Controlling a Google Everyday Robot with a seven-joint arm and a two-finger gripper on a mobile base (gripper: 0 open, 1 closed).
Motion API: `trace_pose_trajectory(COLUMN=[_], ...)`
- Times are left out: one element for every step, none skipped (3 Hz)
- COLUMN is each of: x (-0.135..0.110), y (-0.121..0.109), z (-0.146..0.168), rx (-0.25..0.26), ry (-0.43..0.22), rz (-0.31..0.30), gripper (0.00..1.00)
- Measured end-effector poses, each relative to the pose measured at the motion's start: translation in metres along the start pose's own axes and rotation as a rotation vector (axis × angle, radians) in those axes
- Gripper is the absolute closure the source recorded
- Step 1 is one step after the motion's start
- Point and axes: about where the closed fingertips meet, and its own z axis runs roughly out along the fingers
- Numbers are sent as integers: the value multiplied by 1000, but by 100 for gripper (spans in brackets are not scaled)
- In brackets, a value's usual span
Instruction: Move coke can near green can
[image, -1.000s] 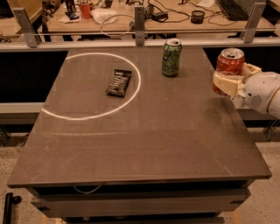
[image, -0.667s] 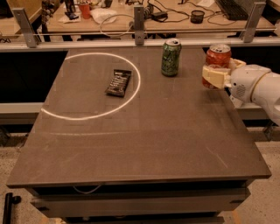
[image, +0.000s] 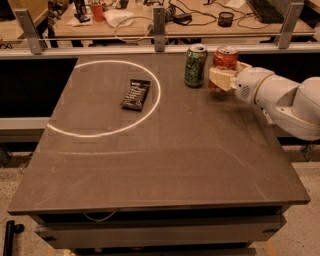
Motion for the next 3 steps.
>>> trace_pose_trajectory(x=[-2, 0, 11], y=[-10, -13, -14], z=[12, 21, 25], rx=[2, -14, -26], ry=[-10, -18, -15], rz=[-10, -34, -46], gripper=[100, 100, 100])
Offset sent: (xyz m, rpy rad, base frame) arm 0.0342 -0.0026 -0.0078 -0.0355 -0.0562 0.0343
